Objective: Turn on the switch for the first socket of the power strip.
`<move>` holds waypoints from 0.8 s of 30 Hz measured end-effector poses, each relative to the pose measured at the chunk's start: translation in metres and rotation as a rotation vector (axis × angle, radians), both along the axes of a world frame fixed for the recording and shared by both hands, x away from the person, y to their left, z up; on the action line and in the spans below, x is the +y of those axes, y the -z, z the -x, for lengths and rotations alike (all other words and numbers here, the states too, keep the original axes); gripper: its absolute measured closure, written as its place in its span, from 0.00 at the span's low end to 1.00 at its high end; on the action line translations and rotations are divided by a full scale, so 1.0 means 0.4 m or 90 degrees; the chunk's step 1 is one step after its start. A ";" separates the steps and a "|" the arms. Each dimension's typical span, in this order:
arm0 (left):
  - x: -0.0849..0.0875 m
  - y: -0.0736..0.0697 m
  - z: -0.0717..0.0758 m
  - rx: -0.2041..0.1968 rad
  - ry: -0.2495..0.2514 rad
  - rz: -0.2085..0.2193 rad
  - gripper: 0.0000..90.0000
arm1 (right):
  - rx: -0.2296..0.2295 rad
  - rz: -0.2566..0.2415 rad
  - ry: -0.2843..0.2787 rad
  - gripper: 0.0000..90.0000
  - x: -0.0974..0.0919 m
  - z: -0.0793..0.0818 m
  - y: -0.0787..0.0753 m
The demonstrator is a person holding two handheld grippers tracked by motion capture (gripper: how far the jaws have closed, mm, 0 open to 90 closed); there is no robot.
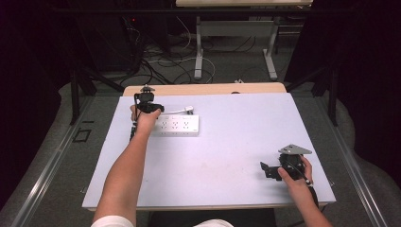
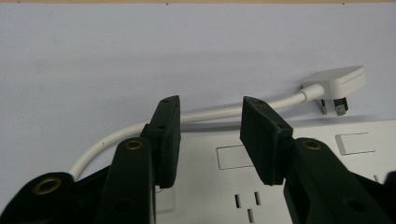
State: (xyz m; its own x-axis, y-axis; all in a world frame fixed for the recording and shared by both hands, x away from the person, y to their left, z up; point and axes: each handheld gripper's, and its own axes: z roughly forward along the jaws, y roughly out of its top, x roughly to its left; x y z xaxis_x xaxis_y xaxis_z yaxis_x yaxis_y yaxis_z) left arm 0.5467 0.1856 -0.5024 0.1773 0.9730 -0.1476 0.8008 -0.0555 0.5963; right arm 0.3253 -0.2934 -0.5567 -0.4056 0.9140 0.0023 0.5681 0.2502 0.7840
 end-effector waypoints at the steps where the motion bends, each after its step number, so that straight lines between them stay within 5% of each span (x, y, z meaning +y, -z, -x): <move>1: -0.001 0.000 0.000 -0.009 -0.001 0.004 0.63 | 0.000 0.000 0.000 0.00 0.000 0.000 0.000; 24: -0.001 -0.047 0.037 -0.059 0.042 0.019 0.44 | -0.002 0.002 -0.001 0.00 -0.001 0.001 -0.003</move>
State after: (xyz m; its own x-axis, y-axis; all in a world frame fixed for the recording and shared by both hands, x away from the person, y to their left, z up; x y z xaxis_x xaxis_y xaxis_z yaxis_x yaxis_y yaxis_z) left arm 0.5318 0.1850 -0.4838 0.2552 0.9542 -0.1563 0.7377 -0.0877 0.6694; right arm 0.3248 -0.2936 -0.5556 -0.4065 0.9137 -0.0023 0.5650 0.2534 0.7852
